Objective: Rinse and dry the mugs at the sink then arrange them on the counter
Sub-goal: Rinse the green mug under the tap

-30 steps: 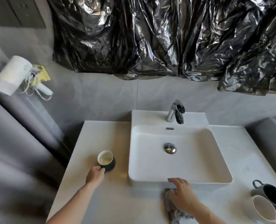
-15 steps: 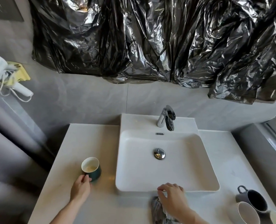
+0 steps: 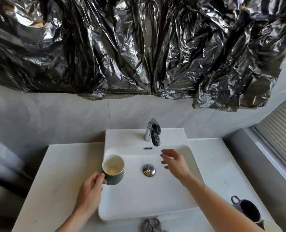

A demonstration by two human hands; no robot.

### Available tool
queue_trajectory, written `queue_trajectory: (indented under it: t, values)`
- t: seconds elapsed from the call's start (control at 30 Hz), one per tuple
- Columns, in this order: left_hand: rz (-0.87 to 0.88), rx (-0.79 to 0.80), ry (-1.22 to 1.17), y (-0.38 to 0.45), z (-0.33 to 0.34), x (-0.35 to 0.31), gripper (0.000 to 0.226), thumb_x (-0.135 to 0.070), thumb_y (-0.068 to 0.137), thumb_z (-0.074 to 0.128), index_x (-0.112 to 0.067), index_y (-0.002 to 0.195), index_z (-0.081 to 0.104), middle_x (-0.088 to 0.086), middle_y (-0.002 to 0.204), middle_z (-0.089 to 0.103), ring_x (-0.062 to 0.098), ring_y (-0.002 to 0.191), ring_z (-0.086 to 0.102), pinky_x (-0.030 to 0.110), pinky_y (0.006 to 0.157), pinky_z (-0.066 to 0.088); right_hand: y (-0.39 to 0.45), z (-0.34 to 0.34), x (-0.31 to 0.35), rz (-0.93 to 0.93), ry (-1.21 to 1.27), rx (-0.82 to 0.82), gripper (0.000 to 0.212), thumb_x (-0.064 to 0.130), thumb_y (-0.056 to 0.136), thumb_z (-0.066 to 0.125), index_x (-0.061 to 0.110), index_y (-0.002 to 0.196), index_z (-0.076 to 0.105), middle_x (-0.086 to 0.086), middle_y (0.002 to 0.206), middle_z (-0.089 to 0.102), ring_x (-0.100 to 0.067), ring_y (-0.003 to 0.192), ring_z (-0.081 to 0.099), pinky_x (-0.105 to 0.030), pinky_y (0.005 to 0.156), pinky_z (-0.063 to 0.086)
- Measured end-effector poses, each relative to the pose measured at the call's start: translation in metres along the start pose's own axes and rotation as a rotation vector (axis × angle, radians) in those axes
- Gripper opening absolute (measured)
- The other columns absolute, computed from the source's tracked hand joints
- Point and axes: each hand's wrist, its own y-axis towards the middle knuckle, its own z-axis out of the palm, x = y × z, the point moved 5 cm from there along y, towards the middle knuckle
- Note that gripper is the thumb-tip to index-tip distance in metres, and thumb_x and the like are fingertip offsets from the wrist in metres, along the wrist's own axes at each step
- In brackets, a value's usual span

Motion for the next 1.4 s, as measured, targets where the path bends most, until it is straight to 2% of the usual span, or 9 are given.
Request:
queue_trajectory:
  t: [0.1,0.23,0.4,0.57,0.77,1.0,1.13,1.3,1.4]
  values:
    - [-0.003,0.070,0.019,0.016,0.044,-0.016,0.035,-0.050,0.090,0.052,-0.024,0.068,0.063,0.004,0.077,0.069,0.022,0.072,0.058,0.036,0.072,0.043,0.022,-0.013,0.040,0.006,0.126,-0.062,0.018,0.020,0.102,0.058,0.018,0.119,0.065,-0.001,0.109,0.075,-0.018,0.084,0.073,-0.031,0.071,0.055]
    - [-0.115,0.170,0.020,0.036,0.098,-0.018,0.037,-0.030,0.106,0.051,-0.013,0.075,0.061,0.002,0.078,0.066,0.020,0.072,0.055,0.034,0.068,0.039,0.048,-0.010,0.060,0.093,0.141,-0.016,0.020,0.027,0.105,0.053,0.018,0.120,0.063,-0.001,0.106,0.075,-0.017,0.079,0.071,-0.031,0.067,0.050]
    - [-0.174,0.209,0.099,0.053,0.139,-0.014,0.035,-0.041,0.093,0.050,-0.015,0.073,0.062,0.011,0.089,0.073,0.022,0.077,0.059,0.035,0.072,0.044,0.066,0.000,0.066,0.152,0.215,0.072,0.014,0.020,0.104,0.055,0.018,0.104,0.069,-0.007,0.097,0.071,-0.021,0.081,0.066,-0.026,0.060,0.046]
    - [-0.205,0.235,0.126,0.056,0.158,-0.025,0.030,-0.036,0.092,0.050,-0.016,0.075,0.062,0.010,0.091,0.073,0.020,0.077,0.057,0.034,0.071,0.041,0.083,0.006,0.068,0.174,0.258,0.084,0.016,0.010,0.102,0.057,0.012,0.112,0.069,-0.010,0.091,0.071,-0.019,0.077,0.066,-0.024,0.057,0.054]
    - [-0.191,0.275,0.099,0.058,0.175,-0.037,0.038,-0.045,0.078,0.044,-0.015,0.079,0.066,0.007,0.087,0.071,0.019,0.075,0.055,0.035,0.072,0.042,0.091,0.000,0.066,0.182,0.304,0.107,0.011,0.009,0.100,0.063,0.012,0.099,0.073,-0.008,0.083,0.068,-0.013,0.069,0.065,-0.016,0.043,0.042]
    - [-0.176,0.281,0.097,0.060,0.189,-0.042,0.036,-0.044,0.077,0.045,-0.015,0.076,0.066,-0.001,0.076,0.067,0.017,0.070,0.055,0.034,0.071,0.044,0.097,0.000,0.065,0.222,0.414,0.127,0.009,0.009,0.100,0.064,0.013,0.099,0.072,-0.006,0.087,0.073,-0.004,0.068,0.072,-0.014,0.046,0.047]
    - [-0.179,0.282,0.100,0.057,0.190,-0.042,0.033,-0.042,0.076,0.045,-0.016,0.073,0.064,-0.004,0.071,0.066,0.016,0.067,0.054,0.032,0.069,0.043,0.101,0.004,0.069,0.220,0.515,0.118,0.017,0.013,0.100,0.066,0.006,0.114,0.071,-0.004,0.080,0.073,-0.001,0.063,0.071,-0.016,0.052,0.043]
    - [-0.175,0.291,0.131,0.057,0.188,-0.038,0.034,-0.043,0.078,0.044,-0.017,0.074,0.065,0.014,0.087,0.073,0.017,0.069,0.055,0.034,0.072,0.044,0.102,0.003,0.075,0.219,0.485,0.181,0.020,0.020,0.101,0.066,0.012,0.119,0.068,-0.002,0.100,0.077,-0.005,0.077,0.075,-0.020,0.063,0.052]
    - [-0.176,0.290,0.143,0.057,0.186,-0.037,0.035,-0.045,0.079,0.044,-0.017,0.074,0.065,0.010,0.079,0.069,0.017,0.070,0.055,0.034,0.072,0.044,0.098,-0.006,0.073,0.201,0.437,0.216,0.020,0.024,0.103,0.063,0.016,0.120,0.069,-0.003,0.112,0.078,-0.010,0.085,0.076,-0.021,0.056,0.055]
